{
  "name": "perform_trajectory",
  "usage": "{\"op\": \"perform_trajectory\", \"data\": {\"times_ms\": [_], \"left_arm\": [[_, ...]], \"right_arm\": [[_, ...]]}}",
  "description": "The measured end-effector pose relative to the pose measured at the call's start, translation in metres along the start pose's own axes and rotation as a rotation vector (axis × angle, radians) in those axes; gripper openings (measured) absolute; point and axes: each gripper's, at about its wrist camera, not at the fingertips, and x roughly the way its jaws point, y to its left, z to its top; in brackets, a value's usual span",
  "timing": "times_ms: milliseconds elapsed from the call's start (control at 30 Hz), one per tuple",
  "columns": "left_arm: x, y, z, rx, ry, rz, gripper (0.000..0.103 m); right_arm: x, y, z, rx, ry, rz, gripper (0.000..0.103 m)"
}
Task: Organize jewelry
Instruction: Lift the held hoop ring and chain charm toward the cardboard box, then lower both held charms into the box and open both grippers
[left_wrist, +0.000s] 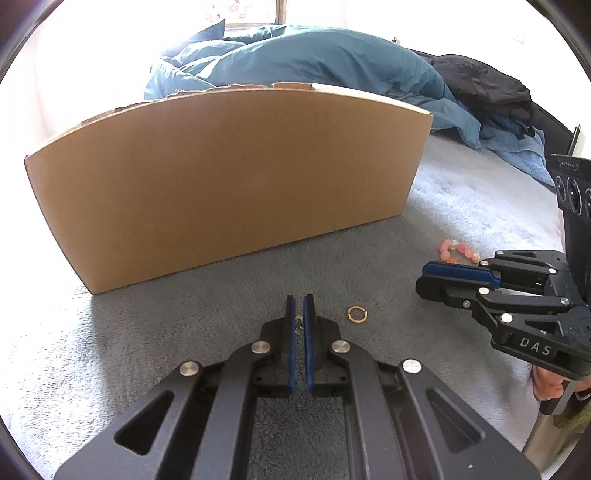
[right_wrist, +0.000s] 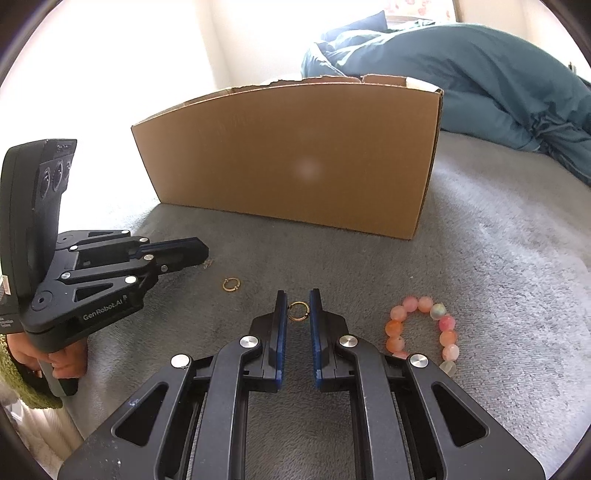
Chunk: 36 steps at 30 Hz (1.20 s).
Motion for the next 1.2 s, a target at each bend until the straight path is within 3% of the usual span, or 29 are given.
{"op": "perform_trajectory", "data": {"times_ms": [667, 1200], "left_arm": [[-0.037, -0.007, 0.003, -0.011, -0.064, 0.014, 0.003], [-0.096, -0.012, 0.024, 0.004, -0.183, 0.042, 0.003]], "right_arm": [[-0.035, 0.007, 0.006, -0.022, -0.047, 0.005, 0.010], [-0.071, 0.026, 0.034, -0.073, -0.134, 0.026, 0.010]]}}
